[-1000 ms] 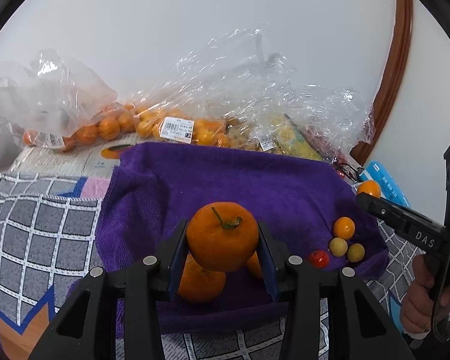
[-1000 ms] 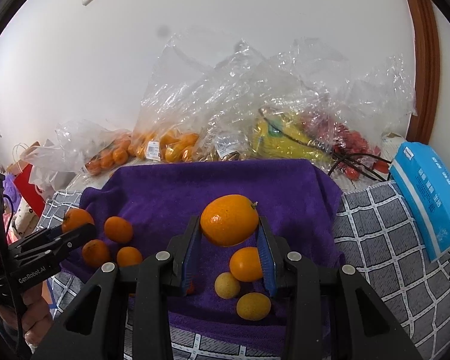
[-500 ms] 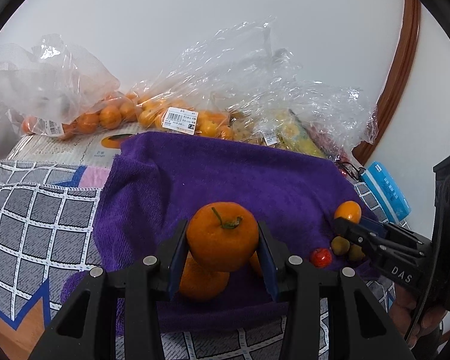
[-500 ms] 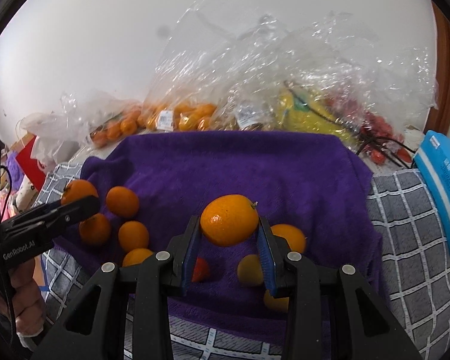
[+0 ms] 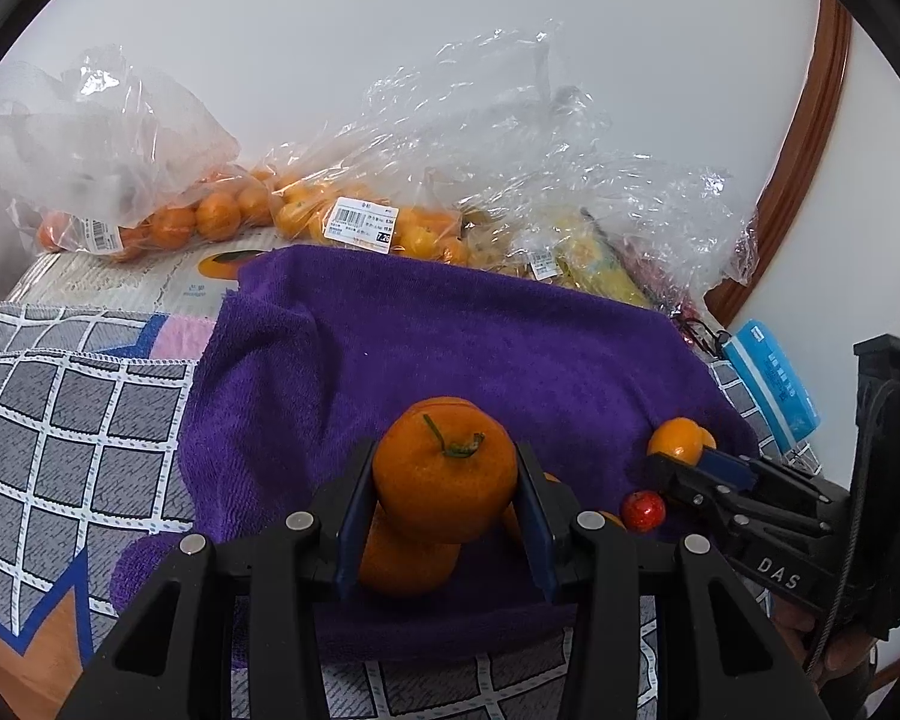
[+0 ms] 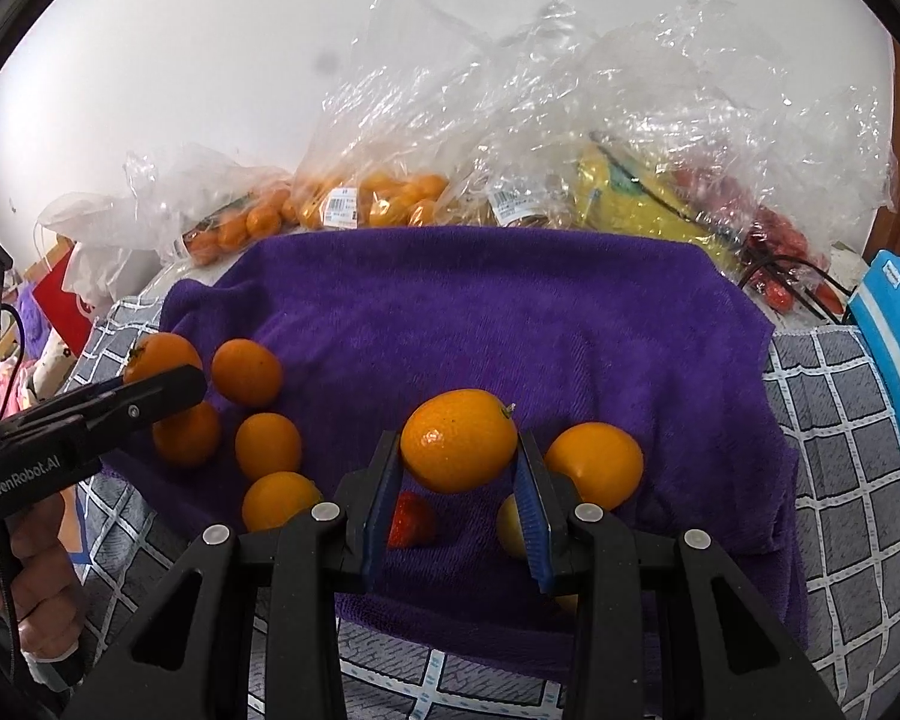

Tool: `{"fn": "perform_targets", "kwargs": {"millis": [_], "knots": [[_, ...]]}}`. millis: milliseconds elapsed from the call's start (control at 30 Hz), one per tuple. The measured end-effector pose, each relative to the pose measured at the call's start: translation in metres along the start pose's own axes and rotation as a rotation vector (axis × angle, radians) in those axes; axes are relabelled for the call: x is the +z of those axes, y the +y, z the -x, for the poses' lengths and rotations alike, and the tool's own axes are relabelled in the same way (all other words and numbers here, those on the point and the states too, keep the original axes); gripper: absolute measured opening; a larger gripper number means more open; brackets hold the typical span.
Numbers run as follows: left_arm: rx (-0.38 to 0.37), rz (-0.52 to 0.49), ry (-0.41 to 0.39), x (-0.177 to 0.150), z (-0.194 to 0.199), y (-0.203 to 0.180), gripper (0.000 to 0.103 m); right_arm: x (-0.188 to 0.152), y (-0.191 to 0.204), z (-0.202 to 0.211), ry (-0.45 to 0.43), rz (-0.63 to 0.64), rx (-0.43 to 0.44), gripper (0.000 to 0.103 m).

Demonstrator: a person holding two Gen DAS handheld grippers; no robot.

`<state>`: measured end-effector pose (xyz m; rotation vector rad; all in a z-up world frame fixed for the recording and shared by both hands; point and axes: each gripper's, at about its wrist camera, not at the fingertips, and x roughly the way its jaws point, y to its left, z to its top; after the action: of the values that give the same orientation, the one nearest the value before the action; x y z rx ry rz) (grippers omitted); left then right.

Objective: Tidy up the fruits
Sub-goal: 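Lower both mandarins onto the towel among the other fruit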

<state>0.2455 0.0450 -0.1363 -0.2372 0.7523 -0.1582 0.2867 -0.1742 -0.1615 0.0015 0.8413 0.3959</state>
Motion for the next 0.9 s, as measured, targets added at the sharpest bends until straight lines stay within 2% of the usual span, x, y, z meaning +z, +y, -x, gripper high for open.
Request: {"fn": "perform_targets", "kwargs": {"millis": [267, 900], "knots": [[-0.031, 0.023, 0.007, 0.001, 0.000, 0.003, 0.041, 0.000, 0.003, -0.001, 0.002, 0.017, -0.001, 0.037], [-0.051, 0.029, 0.020, 0.000, -0.002, 0.003, 0.042, -0.004, 0.014, -0.002, 0.003, 0.077, -0.020, 0.037]]}}
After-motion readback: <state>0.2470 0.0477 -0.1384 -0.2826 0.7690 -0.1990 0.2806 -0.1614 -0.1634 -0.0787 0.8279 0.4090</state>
